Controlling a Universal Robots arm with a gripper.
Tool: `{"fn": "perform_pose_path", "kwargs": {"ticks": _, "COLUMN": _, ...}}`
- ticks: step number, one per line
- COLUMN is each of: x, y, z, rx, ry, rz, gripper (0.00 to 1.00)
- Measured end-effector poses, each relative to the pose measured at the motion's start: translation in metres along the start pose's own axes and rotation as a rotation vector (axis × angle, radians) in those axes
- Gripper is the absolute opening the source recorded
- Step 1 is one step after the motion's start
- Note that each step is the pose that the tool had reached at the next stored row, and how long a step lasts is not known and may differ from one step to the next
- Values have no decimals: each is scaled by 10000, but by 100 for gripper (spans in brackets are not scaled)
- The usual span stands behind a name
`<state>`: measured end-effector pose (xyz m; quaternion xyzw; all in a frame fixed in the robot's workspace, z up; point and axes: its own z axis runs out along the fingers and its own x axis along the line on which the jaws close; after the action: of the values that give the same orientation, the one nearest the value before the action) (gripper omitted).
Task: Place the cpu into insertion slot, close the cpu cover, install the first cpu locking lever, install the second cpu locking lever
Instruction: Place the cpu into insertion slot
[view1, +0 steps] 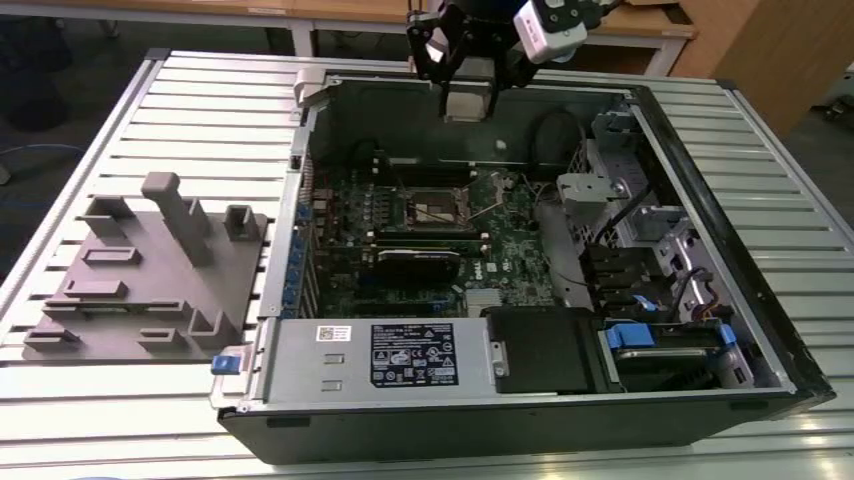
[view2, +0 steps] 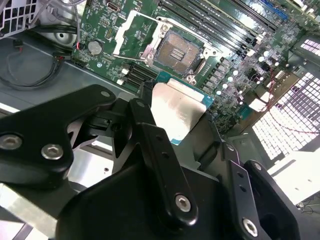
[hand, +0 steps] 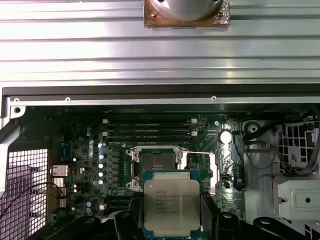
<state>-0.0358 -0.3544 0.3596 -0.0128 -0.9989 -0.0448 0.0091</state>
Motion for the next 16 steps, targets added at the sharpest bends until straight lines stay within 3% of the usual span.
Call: {"fn": "perform_pose_path", "kwargs": {"ticks": 16, "x": -1, "y": -2, "z": 23, "rx": -4, "ry": -2, "rz": 0, "gripper": 54}}
